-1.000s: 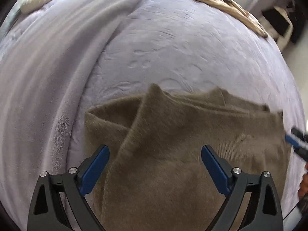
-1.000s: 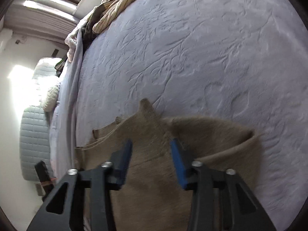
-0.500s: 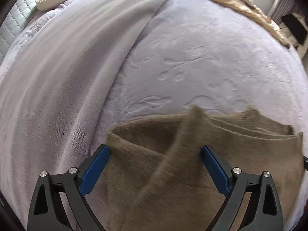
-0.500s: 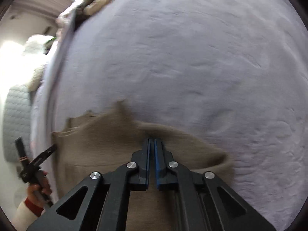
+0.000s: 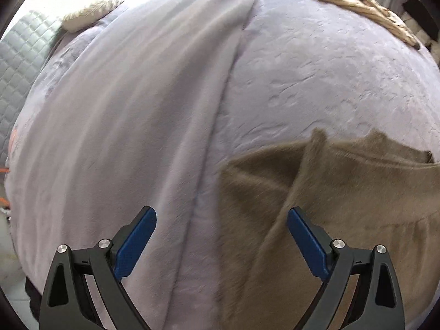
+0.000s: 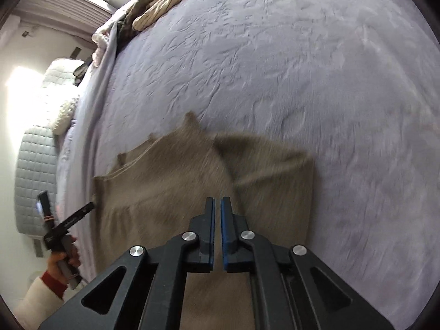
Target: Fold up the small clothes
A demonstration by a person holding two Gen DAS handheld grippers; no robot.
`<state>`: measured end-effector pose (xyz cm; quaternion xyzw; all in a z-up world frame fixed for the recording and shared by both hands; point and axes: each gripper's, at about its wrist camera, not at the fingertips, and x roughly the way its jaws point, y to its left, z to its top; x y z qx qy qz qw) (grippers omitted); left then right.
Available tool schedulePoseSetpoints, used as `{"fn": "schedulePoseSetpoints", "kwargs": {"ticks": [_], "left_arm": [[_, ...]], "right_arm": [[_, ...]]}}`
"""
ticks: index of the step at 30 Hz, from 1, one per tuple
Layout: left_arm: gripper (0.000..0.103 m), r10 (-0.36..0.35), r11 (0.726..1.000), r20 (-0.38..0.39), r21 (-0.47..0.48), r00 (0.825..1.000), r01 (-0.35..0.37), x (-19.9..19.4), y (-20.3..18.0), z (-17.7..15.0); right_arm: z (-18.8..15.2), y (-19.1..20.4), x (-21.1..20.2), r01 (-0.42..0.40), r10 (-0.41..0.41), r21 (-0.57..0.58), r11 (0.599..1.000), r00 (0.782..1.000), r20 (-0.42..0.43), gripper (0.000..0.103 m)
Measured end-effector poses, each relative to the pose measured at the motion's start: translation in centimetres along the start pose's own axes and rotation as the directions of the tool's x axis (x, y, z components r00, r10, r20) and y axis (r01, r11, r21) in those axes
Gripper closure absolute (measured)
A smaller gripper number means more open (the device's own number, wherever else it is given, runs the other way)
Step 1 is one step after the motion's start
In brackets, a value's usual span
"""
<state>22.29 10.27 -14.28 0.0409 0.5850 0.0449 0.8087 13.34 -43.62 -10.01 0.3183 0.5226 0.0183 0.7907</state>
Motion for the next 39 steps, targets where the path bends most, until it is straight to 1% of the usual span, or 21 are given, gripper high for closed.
{"fn": "schedulePoseSetpoints", "kwargs": {"ticks": [3, 4, 5, 6, 7, 9, 11, 15, 18, 19, 21, 26, 27, 30, 34, 36, 39], "left_arm": [[0.006, -0.053, 0.997, -0.014, -0.048, 0.999, 0.052, -1.1, 1.2, -1.3], [0.006, -0.066, 0.996, -0.018, -0.053, 0.998, 0.065, -1.6, 1.3, -2.0], [0.006, -0.072, 0.996, -0.024, -0.051, 0.997, 0.071, -2.1, 1.3, -2.8], [0.006, -0.074, 0.996, -0.031, -0.047, 0.997, 0.073, -2.4, 1.2, -3.4], [0.006, -0.079, 0.996, -0.039, -0.045, 0.996, 0.077, -2.8, 1.1, -4.3], [0.006, -0.096, 0.995, -0.055, -0.044, 0.994, 0.094, -3.7, 0.8, -6.1], [0.006, -0.12, 0.992, -0.084, -0.038, 0.989, 0.117, -4.6, 0.3, -8.0], [0.006, -0.141, 0.99, -0.121, -0.022, 0.983, 0.14, -6.1, -0.9, -11.4], [0.006, -0.186, 0.982, -0.148, -0.044, 0.971, 0.181, -6.8, -1.2, -13.4], [0.006, -0.197, 0.98, -0.161, -0.052, 0.967, 0.191, -6.9, -1.2, -13.9], [0.006, -0.197, 0.98, -0.164, -0.05, 0.967, 0.191, -7.2, -1.3, -14.9], [0.005, -0.199, 0.98, -0.121, -0.021, 0.972, 0.198, -8.0, -1.0, -16.6], [0.0, -0.195, 0.981, -0.116, -0.01, 0.974, 0.195, -8.1, -0.7, -16.9], [0.0, -0.181, 0.982, -0.104, 0.043, 0.978, 0.186, -7.8, -0.2, -17.2], [0.0, -0.218, 0.97, -0.137, 0.082, 0.966, 0.23, -6.6, 0.5, -17.2], [0.0, -0.222, 0.965, -0.157, 0.109, 0.962, 0.24, -6.0, 0.7, -17.0], [0.0, -0.226, 0.958, -0.18, 0.135, 0.957, 0.252, -5.2, 1.3, -16.8]], "right_arm": [[-2.6, 0.7, -0.3, -0.045, 0.045, 0.024, 0.999, 0.999, -0.013, 0.095], [-3.1, 1.1, -0.3, -0.055, 0.056, 0.027, 0.998, 0.998, -0.02, 0.086], [-3.7, 1.6, -0.1, -0.057, 0.058, 0.029, 0.998, 0.998, -0.026, 0.064], [-4.6, 1.8, -0.1, -0.057, 0.058, 0.031, 0.998, 0.998, -0.034, 0.05], [-5.3, 2.0, 0.1, -0.063, 0.064, 0.035, 0.997, 0.997, -0.04, 0.033], [-7.1, 2.2, 0.3, -0.09, 0.093, 0.053, 0.995, 0.994, -0.061, 0.032], [-8.3, 2.1, 0.7, -0.099, 0.105, 0.075, 0.992, 0.991, -0.08, 0.032], [-10.6, 2.3, 1.4, -0.119, 0.131, 0.122, 0.985, 0.986, -0.099, 0.032], [-12.4, 3.0, 1.8, -0.141, 0.155, 0.119, 0.983, 0.982, -0.112, 0.024], [-13.0, 3.4, 2.0, -0.145, 0.158, 0.112, 0.983, 0.98, -0.118, 0.023], [-13.9, 4.2, 2.7, -0.14, 0.153, 0.1, 0.985, 0.979, -0.137, 0.023], [-15.3, 6.1, 3.7, -0.128, 0.141, 0.088, 0.988, 0.977, -0.16, 0.023], [-15.5, 6.6, 4.0, -0.127, 0.14, 0.087, 0.988, 0.977, -0.161, 0.023], [-16.0, 7.7, 4.8, -0.118, 0.131, 0.086, 0.989, 0.977, -0.166, 0.021], [-16.6, 9.2, 5.8, -0.101, 0.115, 0.095, 0.99, 0.981, -0.153, 0.02], [-17.2, 9.9, 6.1, -0.096, 0.111, 0.111, 0.989, 0.984, -0.141, 0.02], [-18.1, 11.1, 6.9, -0.109, 0.129, 0.152, 0.982, 0.983, -0.127, 0.019]]}}
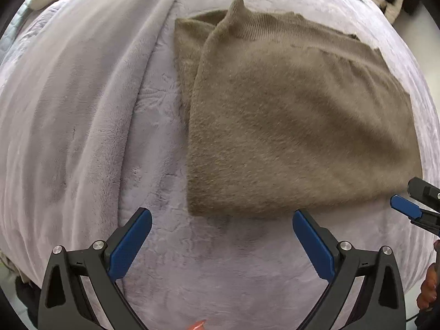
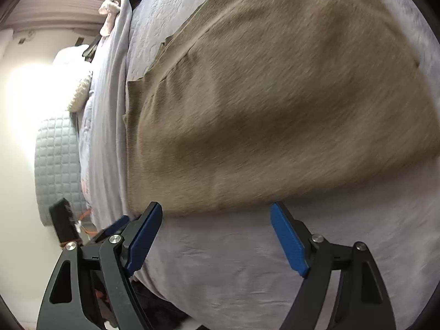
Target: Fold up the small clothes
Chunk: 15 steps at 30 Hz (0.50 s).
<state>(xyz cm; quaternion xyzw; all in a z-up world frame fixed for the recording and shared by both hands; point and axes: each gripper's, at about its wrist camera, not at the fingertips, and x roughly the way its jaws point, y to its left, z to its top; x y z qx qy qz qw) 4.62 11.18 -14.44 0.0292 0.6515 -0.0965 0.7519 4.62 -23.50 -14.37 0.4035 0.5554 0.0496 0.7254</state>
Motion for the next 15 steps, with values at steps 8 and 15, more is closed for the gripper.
{"fn": "schedulePoseSetpoints", "kwargs": {"ticks": [8, 15], "left_arm": [[0.0, -0.009, 1.0, -0.018, -0.01, 1.0, 0.009, -0.1, 2.2, -0.3], [0.0, -0.113, 0.984, -0.043, -0.144, 0.993, 0.106, 0.5, 5.8, -1.0]], "right_arm": [[-2.0, 1.6, 3.3, -0.052, 0.053, 0.121, 0.991, 0.999, -0.007, 0.018], [-2.2, 1.4, 5.9, -0.103, 0.111, 0.217, 0.971, 0.993, -0.025, 0.018]]}}
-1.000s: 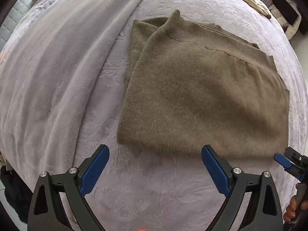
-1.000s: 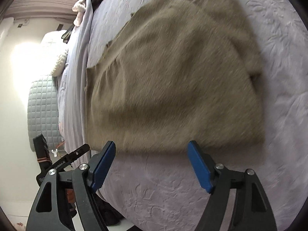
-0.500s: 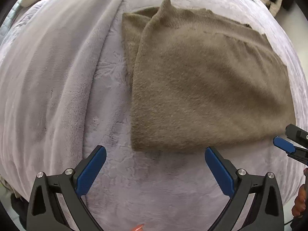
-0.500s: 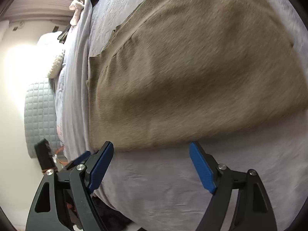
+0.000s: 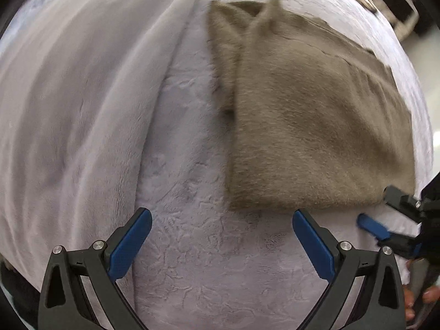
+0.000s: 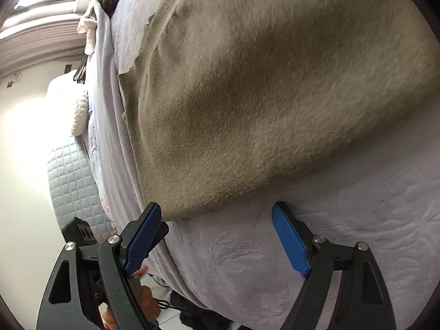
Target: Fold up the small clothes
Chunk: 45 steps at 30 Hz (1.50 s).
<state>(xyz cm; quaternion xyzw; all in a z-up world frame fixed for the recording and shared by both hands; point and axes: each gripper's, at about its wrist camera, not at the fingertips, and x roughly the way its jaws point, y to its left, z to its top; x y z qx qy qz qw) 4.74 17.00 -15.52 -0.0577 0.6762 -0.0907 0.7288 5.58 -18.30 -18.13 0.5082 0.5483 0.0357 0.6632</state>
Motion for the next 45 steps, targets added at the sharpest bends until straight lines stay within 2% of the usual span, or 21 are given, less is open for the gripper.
{"fn": "schedulePoseSetpoints", "kwargs": {"ticks": [2, 4, 8, 11, 13, 15, 17, 18, 25, 27, 29, 30, 32, 34, 37, 38, 39, 41, 43, 44, 45], "left_arm": [[0.0, -0.087, 0.994, -0.003, -0.071, 0.996, 0.087, -0.2, 1.6, -0.3], [0.0, -0.185, 0.968, 0.023, -0.167, 0.983, 0.186, -0.6, 3.3, -0.6], [0.0, -0.267, 0.926, 0.072, -0.258, 0.961, 0.277, -1.3, 4.7, -0.9], [0.0, -0.355, 0.881, 0.07, -0.309, 0.932, 0.358, -0.9, 5.1, -1.9], [0.0, -0.42, 0.841, 0.071, -0.346, 0.905, 0.417, -0.2, 4.6, -2.1], [0.0, -0.468, 0.808, 0.091, -0.358, 0.879, 0.467, 0.1, 4.0, -2.4], [0.0, -0.497, 0.788, 0.113, -0.355, 0.86, 0.502, -0.3, 3.6, -2.7], [0.0, -0.506, 0.782, 0.119, -0.355, 0.854, 0.513, 0.0, 2.9, -2.3], [0.0, -0.574, 0.696, 0.206, -0.387, 0.793, 0.604, 1.1, -0.9, -0.5], [0.0, -0.576, 0.667, 0.231, -0.422, 0.784, 0.614, 2.1, -1.8, 0.4], [0.003, -0.553, 0.659, 0.253, -0.45, 0.794, 0.603, 2.7, -2.0, 1.0], [0.012, -0.528, 0.664, 0.266, -0.464, 0.807, 0.587, 2.8, -2.0, 1.4], [0.036, -0.456, 0.699, 0.282, -0.473, 0.844, 0.536, 2.7, -2.0, 2.3], [0.085, -0.388, 0.761, 0.265, -0.447, 0.883, 0.469, 2.5, -1.9, 2.9], [0.086, -0.233, 0.9, 0.271, -0.304, 0.934, 0.313, 1.1, -3.3, 3.7], [0.086, -0.168, 0.947, 0.291, -0.218, 0.942, 0.237, 0.4, -4.6, 3.7], [0.086, -0.12, 0.974, 0.309, -0.148, 0.943, 0.173, -0.1, -5.5, 3.5], [0.086, -0.022, 1.0, 0.355, -0.005, 0.934, 0.026, -0.9, -8.1, 3.1], [0.086, 0.037, 0.992, 0.393, 0.097, 0.919, -0.081, -1.1, -9.9, 2.6], [0.086, 0.063, 0.98, 0.414, 0.148, 0.908, -0.136, -1.1, -10.7, 2.2], [0.086, 0.077, 0.968, 0.43, 0.185, 0.9, -0.171, -1.1, -11.2, 2.0]], "right_arm": [[0.1, 0.0, 0.4, -0.007, 0.007, 0.008, 1.0, 1.0, -0.007, 0.018], [0.3, 0.0, 0.8, -0.015, 0.015, 0.011, 1.0, 1.0, -0.007, 0.018], [0.9, -0.1, 1.3, -0.053, 0.053, 0.032, 0.998, 0.999, 0.003, 0.018], [1.4, -0.3, 1.5, -0.098, 0.097, 0.069, 0.993, 0.995, 0.02, 0.018], [1.8, -0.4, 1.6, -0.128, 0.125, 0.096, 0.987, 0.992, 0.032, 0.019], [2.2, -0.5, 1.7, -0.149, 0.145, 0.119, 0.982, 0.989, 0.044, 0.035], [2.6, -0.6, 1.9, -0.165, 0.161, 0.135, 0.977, 0.986, 0.042, 0.084], [2.8, -0.6, 2.0, -0.176, 0.172, 0.14, 0.974, 0.984, 0.04, 0.093], [3.5, 1.7, 0.5, -0.288, 0.283, 0.076, 0.955, 0.956, 0.077, 0.094], [3.6, 2.1, 0.3, -0.292, 0.288, 0.062, 0.955, 0.955, 0.066, 0.094], [3.6, 2.0, 0.5, -0.289, 0.286, 0.062, 0.955, 0.957, 0.053, 0.094], [3.7, 1.8, 0.6, -0.287, 0.284, 0.066, 0.956, 0.957, 0.048, 0.094], [3.7, 1.4, 0.9, -0.277, 0.275, 0.072, 0.958, 0.961, 0.036, 0.094], [3.6, 1.1, 1.2, -0.259, 0.258, 0.068, 0.964, 0.966, 0.021, 0.094], [3.4, 1.1, 1.6, -0.192, 0.193, 0.033, 0.981, 0.981, -0.034, 0.094], [3.4, 1.4, 1.6, -0.148, 0.147, 0.002, 0.989, 0.987, -0.068, 0.093], [3.4, 1.6, 1.3, -0.122, 0.12, -0.02, 0.992, 0.989, -0.091, 0.09], [3.8, 2.7, 0.1, -0.059, 0.049, -0.082, 0.995, 0.992, -0.119, 0.09], [4.6, 4.9, -1.9, 0.021, -0.042, -0.201, 0.979, 0.994, -0.102, 0.087], [5.0, 6.3, -2.9, 0.064, -0.091, -0.271, 0.96, 0.992, -0.088, 0.082], [5.6, 7.9, -3.7, 0.1, -0.132, -0.338, 0.936, 0.988, -0.075, 0.07]]}}
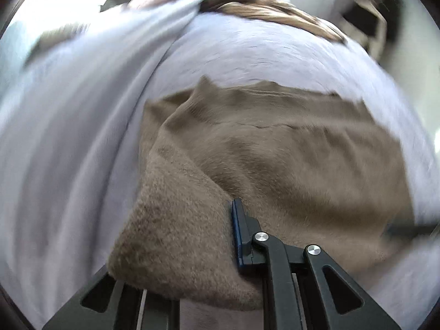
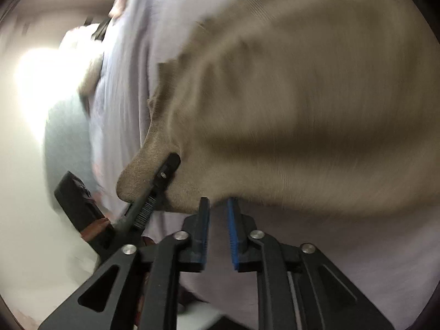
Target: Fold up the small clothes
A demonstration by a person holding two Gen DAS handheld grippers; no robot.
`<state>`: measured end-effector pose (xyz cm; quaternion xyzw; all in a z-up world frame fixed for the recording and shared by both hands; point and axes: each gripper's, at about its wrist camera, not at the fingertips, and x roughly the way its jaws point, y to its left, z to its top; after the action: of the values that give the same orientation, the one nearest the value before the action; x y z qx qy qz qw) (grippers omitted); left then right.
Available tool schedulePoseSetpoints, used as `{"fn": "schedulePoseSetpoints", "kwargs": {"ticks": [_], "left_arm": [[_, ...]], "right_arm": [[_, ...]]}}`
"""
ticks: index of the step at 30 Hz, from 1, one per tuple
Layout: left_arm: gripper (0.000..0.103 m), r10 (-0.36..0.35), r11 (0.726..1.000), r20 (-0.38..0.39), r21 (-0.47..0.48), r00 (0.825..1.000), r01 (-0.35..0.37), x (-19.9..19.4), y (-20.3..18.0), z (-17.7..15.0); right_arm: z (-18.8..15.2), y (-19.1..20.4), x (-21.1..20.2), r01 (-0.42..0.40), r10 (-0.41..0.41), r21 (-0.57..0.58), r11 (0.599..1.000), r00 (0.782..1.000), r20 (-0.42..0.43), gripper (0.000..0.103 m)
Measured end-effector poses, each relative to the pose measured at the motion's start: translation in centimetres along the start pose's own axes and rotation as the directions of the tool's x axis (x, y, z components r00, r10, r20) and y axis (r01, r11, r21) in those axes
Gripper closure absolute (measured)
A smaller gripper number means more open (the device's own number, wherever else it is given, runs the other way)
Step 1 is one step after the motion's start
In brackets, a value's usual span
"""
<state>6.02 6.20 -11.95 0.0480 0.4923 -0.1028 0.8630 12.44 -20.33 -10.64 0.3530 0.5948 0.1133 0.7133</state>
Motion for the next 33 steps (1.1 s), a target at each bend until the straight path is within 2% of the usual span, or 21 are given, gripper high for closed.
{"fn": "schedulePoseSetpoints", "kwargs": {"ticks": [1, 2, 5, 7, 9, 10, 12, 14, 15, 17, 21, 25, 26, 27, 28, 29, 30, 32, 33], "left_arm": [[0.086, 0.014, 0.998, 0.015, 0.056, 1.0, -0.015, -0.2, -0.6, -0.2], [0.086, 0.024, 0.995, 0.031, 0.099, 0.999, -0.027, -0.3, -1.0, -0.3], [0.086, 0.05, 0.97, 0.083, 0.234, 0.995, -0.068, -1.0, -2.4, -0.8], [0.086, 0.056, 0.95, 0.11, 0.301, 0.992, -0.087, -1.3, -3.1, -1.1], [0.086, 0.057, 0.934, 0.129, 0.343, 0.99, -0.098, -1.7, -3.4, -1.2], [0.086, 0.058, 0.926, 0.14, 0.362, 0.988, -0.105, -1.9, -3.6, -1.4], [0.086, 0.054, 0.916, 0.155, 0.386, 0.986, -0.111, -2.4, -3.8, -1.8], [0.086, 0.05, 0.91, 0.165, 0.399, 0.985, -0.113, -2.6, -4.1, -1.8], [0.086, 0.05, 0.908, 0.168, 0.404, 0.984, -0.115, -2.6, -4.2, -1.8], [0.086, 0.053, 0.902, 0.174, 0.414, 0.983, -0.122, -2.5, -4.3, -1.9], [0.086, 0.066, 0.876, 0.192, 0.458, 0.979, -0.149, -2.1, -4.6, -2.3], [0.086, 0.082, 0.858, 0.2, 0.484, 0.976, -0.171, -1.8, -5.2, -2.3], [0.086, 0.088, 0.853, 0.203, 0.491, 0.975, -0.179, -1.9, -5.4, -2.2], [0.086, 0.091, 0.847, 0.208, 0.498, 0.974, -0.186, -2.0, -5.5, -2.2], [0.086, 0.091, 0.846, 0.207, 0.5, 0.974, -0.186, -2.2, -5.6, -2.2], [0.086, 0.086, 0.849, 0.205, 0.497, 0.975, -0.18, -2.3, -5.7, -2.1], [0.086, 0.077, 0.854, 0.207, 0.491, 0.975, -0.172, -2.6, -5.8, -1.8], [0.086, 0.062, 0.862, 0.21, 0.482, 0.976, -0.159, -3.3, -6.2, -1.3], [0.086, 0.047, 0.87, 0.213, 0.471, 0.976, -0.145, -4.0, -6.4, -1.0]], "right_arm": [[1.0, 1.2, -0.8, 0.023, -0.024, -0.061, 0.998, 1.0, -0.013, 0.029], [2.4, 2.8, -1.1, 0.042, -0.047, -0.118, 0.992, 0.998, -0.037, 0.0], [5.9, 6.2, -0.8, 0.04, -0.063, -0.222, 0.974, 0.993, -0.1, 0.0], [8.6, 9.1, 1.2, 0.045, -0.095, -0.272, 0.961, 0.98, -0.174, 0.0], [10.5, 11.6, 4.3, 0.058, -0.146, -0.32, 0.946, 0.955, -0.259, 0.0], [11.0, 12.5, 6.0, 0.064, -0.175, -0.346, 0.936, 0.938, -0.298, 0.0], [12.1, 14.4, 10.1, 0.096, -0.257, -0.396, 0.913, 0.89, -0.377, 0.0], [12.2, 15.2, 13.2, 0.13, -0.331, -0.445, 0.886, 0.85, -0.41, 0.0], [12.3, 16.1, 15.0, 0.163, -0.394, -0.492, 0.855, 0.821, -0.413, 0.0], [12.1, 17.3, 17.0, 0.192, -0.474, -0.562, 0.804, 0.778, -0.412, 0.0], [10.8, 19.5, 20.3, 0.192, -0.574, -0.667, 0.72, 0.705, -0.416, 0.0], [9.5, 19.3, 23.1, 0.239, -0.693, -0.758, 0.607, 0.626, -0.358, 0.0], [9.4, 19.0, 23.5, 0.256, -0.71, -0.764, 0.592, 0.614, -0.345, 0.008], [9.4, 18.7, 23.8, 0.275, -0.724, -0.766, 0.58, 0.605, -0.331, 0.019], [9.5, 18.3, 23.7, 0.298, -0.735, -0.768, 0.567, 0.604, -0.308, 0.063], [9.7, 18.0, 23.5, 0.327, -0.746, -0.768, 0.551, 0.605, -0.278, 0.082], [10.0, 17.6, 22.7, 0.333, -0.733, -0.76, 0.559, 0.627, -0.264, 0.083], [10.7, 17.2, 20.4, 0.294, -0.656, -0.724, 0.623, 0.701, -0.28, 0.087], [11.2, 17.0, 18.7, 0.278, -0.607, -0.701, 0.657, 0.746, -0.274, 0.087]]}}
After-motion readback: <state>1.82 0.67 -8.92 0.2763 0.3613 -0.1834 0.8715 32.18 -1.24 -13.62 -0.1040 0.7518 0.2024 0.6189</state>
